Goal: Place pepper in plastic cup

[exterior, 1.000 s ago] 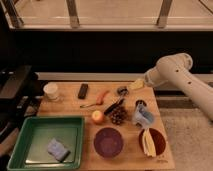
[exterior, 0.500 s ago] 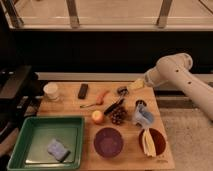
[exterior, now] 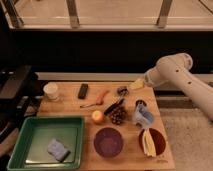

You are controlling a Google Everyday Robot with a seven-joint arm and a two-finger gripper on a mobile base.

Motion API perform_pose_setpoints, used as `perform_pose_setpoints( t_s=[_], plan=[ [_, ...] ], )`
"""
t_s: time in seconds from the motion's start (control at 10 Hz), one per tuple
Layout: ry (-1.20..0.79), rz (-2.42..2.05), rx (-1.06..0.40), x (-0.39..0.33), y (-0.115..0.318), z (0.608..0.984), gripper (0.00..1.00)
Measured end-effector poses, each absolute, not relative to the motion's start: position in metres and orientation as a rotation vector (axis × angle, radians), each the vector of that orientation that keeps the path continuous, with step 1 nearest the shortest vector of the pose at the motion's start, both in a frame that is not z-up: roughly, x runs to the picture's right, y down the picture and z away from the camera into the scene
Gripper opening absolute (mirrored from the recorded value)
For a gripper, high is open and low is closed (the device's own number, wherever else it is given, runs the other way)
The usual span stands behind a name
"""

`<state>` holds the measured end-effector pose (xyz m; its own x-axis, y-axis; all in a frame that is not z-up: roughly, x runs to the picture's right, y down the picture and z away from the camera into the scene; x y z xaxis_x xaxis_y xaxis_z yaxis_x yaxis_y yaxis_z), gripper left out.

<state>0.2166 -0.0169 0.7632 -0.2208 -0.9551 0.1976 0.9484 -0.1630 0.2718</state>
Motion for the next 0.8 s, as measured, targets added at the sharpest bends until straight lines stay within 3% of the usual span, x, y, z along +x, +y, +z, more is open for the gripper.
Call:
perform_pose_setpoints(
  t_s=[0.4,0.8],
  plan=[
    [-0.339,-1.905,0.039,0.205,-0.036,0.758,0.8],
    [-0.335,-1.976,0.072,0.162,-0.029,0.784,0.8]
  ],
)
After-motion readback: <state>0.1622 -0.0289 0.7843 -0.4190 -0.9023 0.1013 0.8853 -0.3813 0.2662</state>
